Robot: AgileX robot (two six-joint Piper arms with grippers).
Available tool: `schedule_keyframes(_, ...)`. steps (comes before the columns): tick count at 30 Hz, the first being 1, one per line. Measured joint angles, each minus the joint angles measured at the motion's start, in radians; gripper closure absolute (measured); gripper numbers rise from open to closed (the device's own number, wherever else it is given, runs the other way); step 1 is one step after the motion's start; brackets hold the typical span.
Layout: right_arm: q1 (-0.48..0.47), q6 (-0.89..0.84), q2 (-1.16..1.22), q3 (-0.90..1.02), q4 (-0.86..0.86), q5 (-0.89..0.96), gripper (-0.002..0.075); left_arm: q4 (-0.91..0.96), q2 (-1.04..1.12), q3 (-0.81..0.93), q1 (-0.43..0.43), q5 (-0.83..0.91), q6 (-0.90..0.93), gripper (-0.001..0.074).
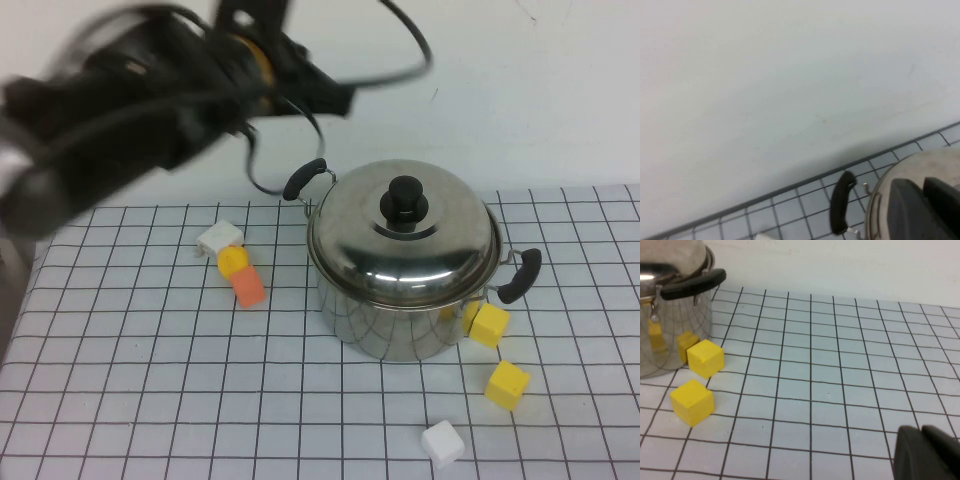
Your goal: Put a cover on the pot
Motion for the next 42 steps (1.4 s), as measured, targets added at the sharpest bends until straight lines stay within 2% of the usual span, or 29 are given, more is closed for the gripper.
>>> schedule_keyframes(3,0.000,0.000,0.000,0.000,0.000,0.000,0.0717,-0.051,-0.097,0.006,0.000,0.090,0.000,0.0723)
schedule_keyframes(7,0.000,0.000,0.000,0.000,0.000,0.000,0.0717,-0.093,-0.259,0.094,0.000,0.119,-0.006,0.0733)
schedule_keyframes(21,0.000,0.000,0.000,0.000,0.000,0.000,0.0717,-0.169,-0.898,0.785,0.000,-0.005,-0.091,0.0735)
schedule_keyframes(27,0.000,0.000,0.000,0.000,0.000,0.000,0.0717,-0.169,-1.112,0.972,0.000,-0.004,-0.153,0.0735)
schedule_keyframes(33,0.000,0.000,0.000,0.000,0.000,0.000,0.0717,-0.169,-1.223,1.075,0.000,0.008,-0.168,0.0735)
schedule_keyframes(42,0.000,0.000,0.000,0.000,0.000,0.000,0.0717,-0.169,-1.235,1.122,0.000,0.048,-0.168,0.0735)
